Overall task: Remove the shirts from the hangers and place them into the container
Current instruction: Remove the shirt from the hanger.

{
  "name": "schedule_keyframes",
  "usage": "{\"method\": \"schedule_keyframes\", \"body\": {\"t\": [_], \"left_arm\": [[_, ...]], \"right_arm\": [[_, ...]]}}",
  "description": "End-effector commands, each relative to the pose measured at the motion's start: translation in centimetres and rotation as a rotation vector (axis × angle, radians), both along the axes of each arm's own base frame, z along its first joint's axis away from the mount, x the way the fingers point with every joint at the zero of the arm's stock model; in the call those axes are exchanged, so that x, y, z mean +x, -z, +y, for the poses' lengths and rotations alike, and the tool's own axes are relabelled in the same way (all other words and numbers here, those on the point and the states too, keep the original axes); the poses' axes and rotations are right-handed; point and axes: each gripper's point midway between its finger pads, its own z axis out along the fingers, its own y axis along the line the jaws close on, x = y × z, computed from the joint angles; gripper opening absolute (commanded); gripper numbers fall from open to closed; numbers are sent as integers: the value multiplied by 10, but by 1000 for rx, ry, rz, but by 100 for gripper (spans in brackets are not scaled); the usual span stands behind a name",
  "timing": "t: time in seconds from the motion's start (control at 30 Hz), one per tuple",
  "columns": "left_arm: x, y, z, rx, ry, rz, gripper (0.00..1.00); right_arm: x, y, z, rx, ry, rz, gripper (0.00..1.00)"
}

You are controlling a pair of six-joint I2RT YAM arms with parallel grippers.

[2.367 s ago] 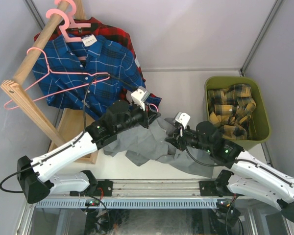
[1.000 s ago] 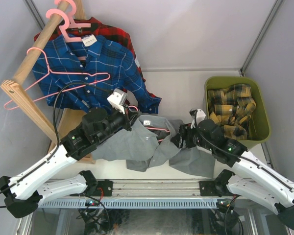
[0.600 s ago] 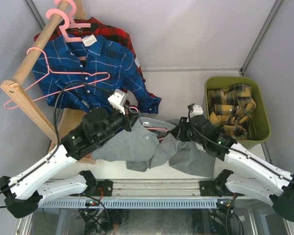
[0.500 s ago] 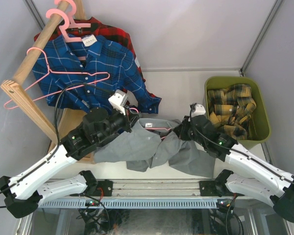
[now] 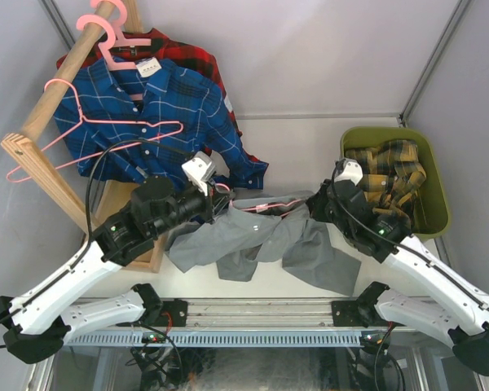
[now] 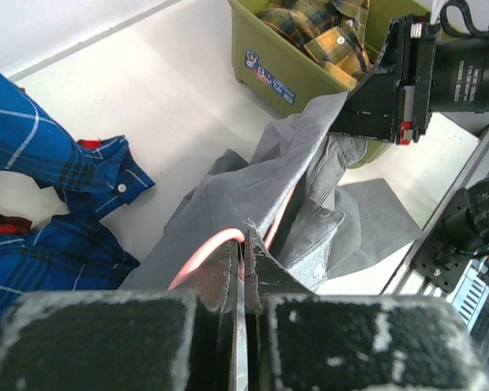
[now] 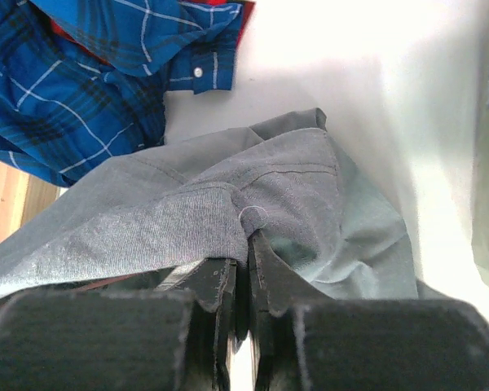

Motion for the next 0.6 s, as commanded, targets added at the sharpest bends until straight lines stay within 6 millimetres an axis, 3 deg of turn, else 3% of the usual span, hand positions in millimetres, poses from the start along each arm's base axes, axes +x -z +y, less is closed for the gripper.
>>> {"method": "schedule_keyframes", "body": {"t": [0.0,0.1,0.4,0.57], "left_arm": [[-18,-17,4,24,94,-47,0],[-24,-23,4,13,123,-66,0],[-37,-25,6,46,193,-88,0],[-40,-32,8,21,202,-110,0]], "right_arm": [[9,-24,-21,5,85,-66,2],[11,-24,-22,6,66,-62,3],[18,-12,-33,29,75,23,26],[19,-6,-26,28,33,54,28]]}}
